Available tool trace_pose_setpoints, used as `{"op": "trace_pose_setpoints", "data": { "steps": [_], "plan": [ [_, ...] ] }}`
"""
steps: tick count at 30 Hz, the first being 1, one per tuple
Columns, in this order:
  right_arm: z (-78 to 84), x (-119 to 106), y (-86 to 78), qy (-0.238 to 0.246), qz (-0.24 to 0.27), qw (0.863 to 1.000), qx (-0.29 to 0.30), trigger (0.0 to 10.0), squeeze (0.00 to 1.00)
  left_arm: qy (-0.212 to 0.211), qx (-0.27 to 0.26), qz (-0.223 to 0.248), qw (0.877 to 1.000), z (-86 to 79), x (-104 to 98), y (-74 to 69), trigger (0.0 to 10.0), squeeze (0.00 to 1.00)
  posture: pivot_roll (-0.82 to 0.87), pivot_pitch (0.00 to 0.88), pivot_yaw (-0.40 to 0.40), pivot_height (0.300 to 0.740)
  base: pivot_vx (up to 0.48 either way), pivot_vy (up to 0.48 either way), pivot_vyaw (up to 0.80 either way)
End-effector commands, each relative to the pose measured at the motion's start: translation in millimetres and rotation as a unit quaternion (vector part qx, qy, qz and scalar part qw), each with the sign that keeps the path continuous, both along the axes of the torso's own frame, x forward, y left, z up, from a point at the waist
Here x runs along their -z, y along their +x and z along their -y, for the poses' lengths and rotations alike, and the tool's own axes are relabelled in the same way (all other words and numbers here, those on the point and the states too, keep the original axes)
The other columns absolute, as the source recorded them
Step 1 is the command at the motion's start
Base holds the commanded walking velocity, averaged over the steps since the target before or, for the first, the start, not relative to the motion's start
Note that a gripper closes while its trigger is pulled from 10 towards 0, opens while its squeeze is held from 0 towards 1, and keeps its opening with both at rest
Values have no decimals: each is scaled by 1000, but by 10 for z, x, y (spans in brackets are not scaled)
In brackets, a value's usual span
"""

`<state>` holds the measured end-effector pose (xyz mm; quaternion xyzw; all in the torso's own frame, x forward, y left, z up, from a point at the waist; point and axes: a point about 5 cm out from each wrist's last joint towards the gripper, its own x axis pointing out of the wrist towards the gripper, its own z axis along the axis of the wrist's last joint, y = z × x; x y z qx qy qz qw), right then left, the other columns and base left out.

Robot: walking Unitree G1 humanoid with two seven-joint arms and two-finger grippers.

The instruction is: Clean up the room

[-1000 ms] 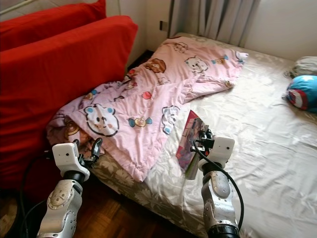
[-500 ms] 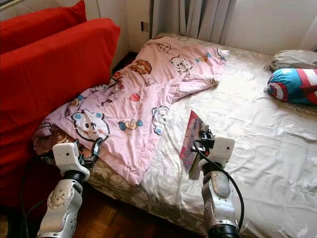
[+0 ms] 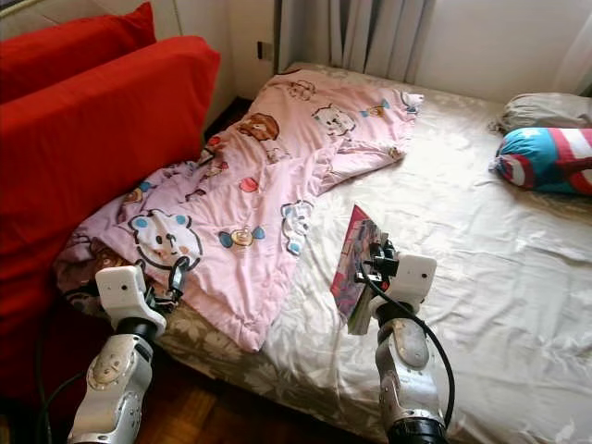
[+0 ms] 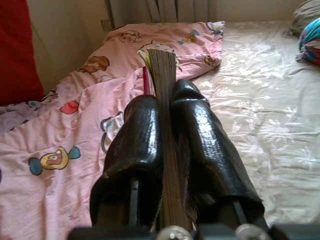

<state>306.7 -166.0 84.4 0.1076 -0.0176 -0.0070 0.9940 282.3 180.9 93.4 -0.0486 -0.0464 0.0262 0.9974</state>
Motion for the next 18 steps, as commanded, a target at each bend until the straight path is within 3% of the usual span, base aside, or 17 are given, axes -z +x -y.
{"op": "trace_pose_setpoints", "data": {
  "steps": [1,9,15,18],
  "plan": [
    [31,-41,23,-2,9,1000,5,10000,0,3,4,-2,1000,22,13,-4,10000,0,-48,111,-57,740,0,0,-731],
    [31,-40,24,-2,9,1000,5,10000,0,8,7,1,1000,28,6,-9,10000,0,-48,111,-56,740,0,0,-731],
    [28,-40,24,-3,9,1000,4,10000,0,9,6,1,1000,35,8,-7,10000,0,-50,111,-56,740,0,-455,-728],
    [31,-40,24,-4,9,1000,4,10000,0,7,6,0,1000,37,9,-6,10000,0,-48,111,-56,740,0,0,-719]
  ]
}}
